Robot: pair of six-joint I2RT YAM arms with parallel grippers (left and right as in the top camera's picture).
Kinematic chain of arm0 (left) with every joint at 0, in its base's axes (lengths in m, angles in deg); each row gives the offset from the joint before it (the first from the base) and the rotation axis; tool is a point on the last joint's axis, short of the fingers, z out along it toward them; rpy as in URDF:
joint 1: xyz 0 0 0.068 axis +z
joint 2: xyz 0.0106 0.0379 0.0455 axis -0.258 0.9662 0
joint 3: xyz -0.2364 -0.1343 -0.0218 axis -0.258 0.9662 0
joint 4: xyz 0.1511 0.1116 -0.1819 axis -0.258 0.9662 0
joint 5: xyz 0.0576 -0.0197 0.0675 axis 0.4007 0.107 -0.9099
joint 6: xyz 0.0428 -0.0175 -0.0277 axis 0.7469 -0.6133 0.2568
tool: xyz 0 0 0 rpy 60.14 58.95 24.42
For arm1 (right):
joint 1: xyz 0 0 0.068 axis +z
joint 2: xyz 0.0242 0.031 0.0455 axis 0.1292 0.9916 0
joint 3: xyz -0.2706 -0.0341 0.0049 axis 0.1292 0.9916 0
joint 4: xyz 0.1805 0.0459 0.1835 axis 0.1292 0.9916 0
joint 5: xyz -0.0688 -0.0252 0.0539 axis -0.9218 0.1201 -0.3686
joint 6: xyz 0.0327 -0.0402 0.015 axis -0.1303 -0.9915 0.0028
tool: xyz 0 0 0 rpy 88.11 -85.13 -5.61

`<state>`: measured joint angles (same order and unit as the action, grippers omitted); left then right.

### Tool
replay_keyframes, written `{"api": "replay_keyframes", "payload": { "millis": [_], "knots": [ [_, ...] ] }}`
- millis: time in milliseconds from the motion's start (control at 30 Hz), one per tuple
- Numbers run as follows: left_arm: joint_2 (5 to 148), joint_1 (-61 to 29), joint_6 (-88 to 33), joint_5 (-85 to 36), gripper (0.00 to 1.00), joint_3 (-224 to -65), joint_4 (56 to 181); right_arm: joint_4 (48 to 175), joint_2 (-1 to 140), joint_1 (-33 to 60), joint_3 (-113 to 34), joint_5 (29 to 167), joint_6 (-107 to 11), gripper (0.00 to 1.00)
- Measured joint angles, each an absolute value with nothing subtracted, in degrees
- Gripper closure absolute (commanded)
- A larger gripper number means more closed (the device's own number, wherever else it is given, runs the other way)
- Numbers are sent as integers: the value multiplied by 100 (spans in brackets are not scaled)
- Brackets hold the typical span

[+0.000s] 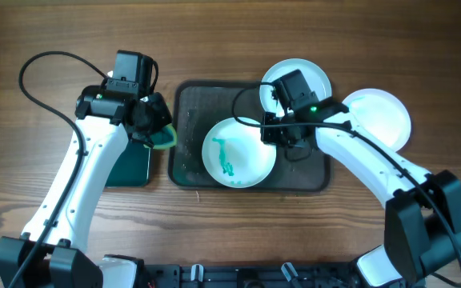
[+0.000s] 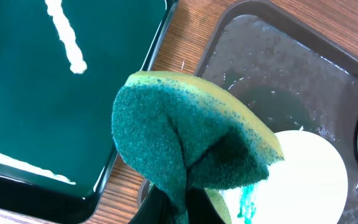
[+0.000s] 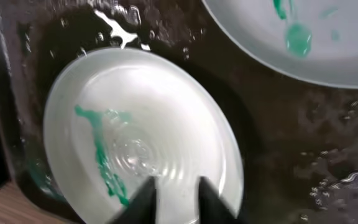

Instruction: Clean dirty plates on tray and stack at the side

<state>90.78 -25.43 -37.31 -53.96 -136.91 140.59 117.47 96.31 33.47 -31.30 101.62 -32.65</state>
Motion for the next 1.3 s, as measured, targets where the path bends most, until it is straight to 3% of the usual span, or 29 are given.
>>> {"api": "replay_keyframes", "payload": {
  "millis": [200,300,400,567,967,1133,1200,1300],
  "knots": [
    [9078,-2543,-3731,-5396,96,-13691,14057,12013,10381,3347,-3143,9865,-3779,72],
    [9078,-2543,-3731,-5398,96,-13691,14057,11937,10711,3336,-3178,9878,-3864,96],
    [9078,-2543,-3731,-5398,96,-13691,14057,11701,10726,3321,-3187,10125,-3853,96],
    [9124,-2543,-3731,-5306,96,-13691,13888,10398,10818,3445,-3060,10356,-2852,96],
    [11580,-3669,-3700,-4815,96,-13691,12544,10219,10984,3487,-3058,10632,-2467,96],
    [11749,-3714,-3045,-4683,96,-13782,12559,10217,10989,3487,-3058,10638,-2467,96],
    [11766,-3701,-2334,-4410,96,-13785,12516,10221,10989,3487,-3058,10638,-2467,96],
    [11998,-3741,-1073,-2410,96,-13780,12118,10221,10989,3487,-3058,10654,-2467,96]
  ]
}}
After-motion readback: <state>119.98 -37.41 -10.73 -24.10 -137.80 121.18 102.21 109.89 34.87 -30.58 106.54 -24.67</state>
